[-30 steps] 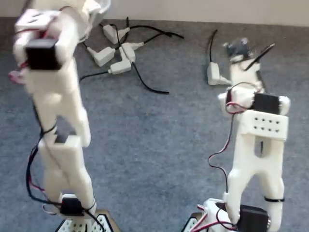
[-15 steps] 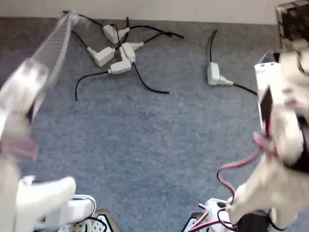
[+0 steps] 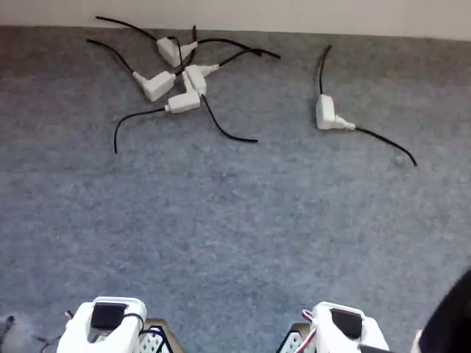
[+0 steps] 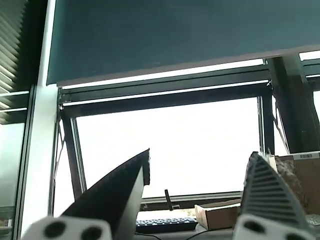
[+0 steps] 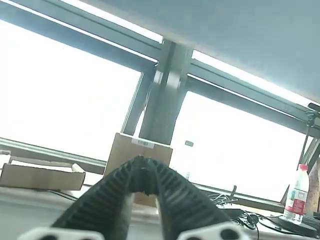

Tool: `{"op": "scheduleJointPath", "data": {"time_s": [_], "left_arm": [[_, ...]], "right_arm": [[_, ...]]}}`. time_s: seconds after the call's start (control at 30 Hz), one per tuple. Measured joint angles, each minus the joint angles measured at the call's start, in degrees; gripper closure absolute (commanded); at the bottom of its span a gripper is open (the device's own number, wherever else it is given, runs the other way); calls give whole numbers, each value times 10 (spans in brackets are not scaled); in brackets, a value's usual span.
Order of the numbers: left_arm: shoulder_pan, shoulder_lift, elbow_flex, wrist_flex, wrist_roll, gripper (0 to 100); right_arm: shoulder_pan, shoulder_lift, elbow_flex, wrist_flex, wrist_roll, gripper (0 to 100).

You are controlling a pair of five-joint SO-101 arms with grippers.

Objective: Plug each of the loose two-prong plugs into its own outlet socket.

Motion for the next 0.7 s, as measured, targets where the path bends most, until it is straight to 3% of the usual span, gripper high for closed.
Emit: {"op": "scheduleJointPath", "data": {"time_s": [0.17,0.37,0.6,0.7], "left_arm": [[-1,-99,179,0,12,716],[0,-225,466,0,66,716],[0,-333,808,-77,83,716],[0,-373,956,-134,83,716]], "right_arm": [[-4,-96,113,0,-18,991],[-5,-222,364,0,-64,991],[-134,-341,686,-4,-68,991],[-156,-385,826,-21,-68,991]]}}
